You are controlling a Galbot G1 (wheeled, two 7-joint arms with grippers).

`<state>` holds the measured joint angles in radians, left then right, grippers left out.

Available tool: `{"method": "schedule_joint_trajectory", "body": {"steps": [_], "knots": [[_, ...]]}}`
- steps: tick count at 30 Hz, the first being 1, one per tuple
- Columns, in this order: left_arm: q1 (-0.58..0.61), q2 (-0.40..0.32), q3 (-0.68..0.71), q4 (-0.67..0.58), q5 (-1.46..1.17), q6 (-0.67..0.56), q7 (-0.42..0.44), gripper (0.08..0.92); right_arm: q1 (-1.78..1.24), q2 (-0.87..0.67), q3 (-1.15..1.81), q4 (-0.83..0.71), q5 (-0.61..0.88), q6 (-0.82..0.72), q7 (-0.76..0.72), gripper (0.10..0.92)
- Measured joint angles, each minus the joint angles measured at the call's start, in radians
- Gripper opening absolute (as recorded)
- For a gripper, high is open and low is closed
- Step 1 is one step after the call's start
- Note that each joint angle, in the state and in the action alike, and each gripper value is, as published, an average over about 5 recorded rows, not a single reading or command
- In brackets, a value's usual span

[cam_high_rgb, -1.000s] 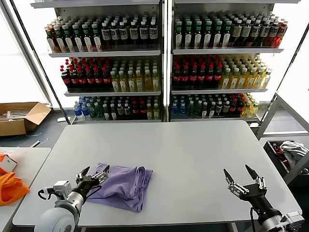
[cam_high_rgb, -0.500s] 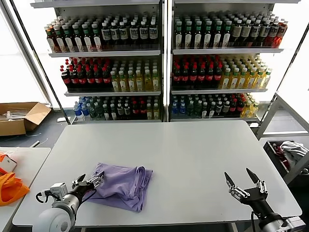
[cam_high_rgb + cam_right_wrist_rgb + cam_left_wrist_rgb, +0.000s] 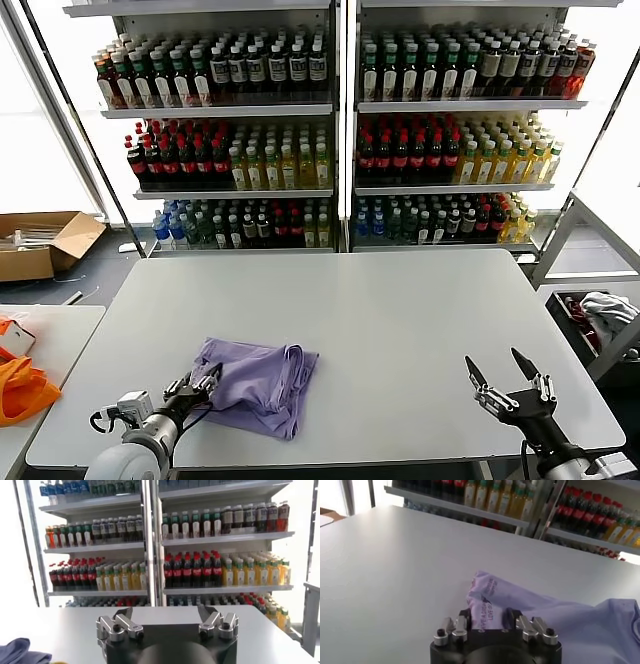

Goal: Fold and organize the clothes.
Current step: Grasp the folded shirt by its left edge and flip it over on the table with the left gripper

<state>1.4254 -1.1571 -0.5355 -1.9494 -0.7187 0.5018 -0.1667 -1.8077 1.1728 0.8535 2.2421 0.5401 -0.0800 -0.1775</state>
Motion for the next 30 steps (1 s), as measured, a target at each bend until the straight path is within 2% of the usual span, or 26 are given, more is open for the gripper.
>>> {"method": "schedule_joint_trajectory", "body": {"steps": [10, 13, 21, 30], "knots": [[0.015, -0.033, -0.025, -0.016, 0.003, -0.042, 0.033, 0.18, 0.0, -0.019, 0.029, 0.008, 0.012, -0.007, 0.004, 0.823], [0.024, -0.039, -0.049, -0.02, 0.005, -0.064, 0.053, 0.122, 0.005, -0.022, 0.031, 0.011, 0.013, -0.008, 0.004, 0.823], [0.045, -0.011, -0.178, -0.015, -0.017, -0.107, 0.092, 0.114, 0.029, -0.02, 0.016, 0.0, 0.007, -0.011, 0.01, 0.823], [0.088, 0.129, -0.42, 0.001, -0.11, -0.11, 0.128, 0.114, 0.059, -0.031, -0.01, -0.012, 0.007, -0.013, 0.013, 0.823]]}}
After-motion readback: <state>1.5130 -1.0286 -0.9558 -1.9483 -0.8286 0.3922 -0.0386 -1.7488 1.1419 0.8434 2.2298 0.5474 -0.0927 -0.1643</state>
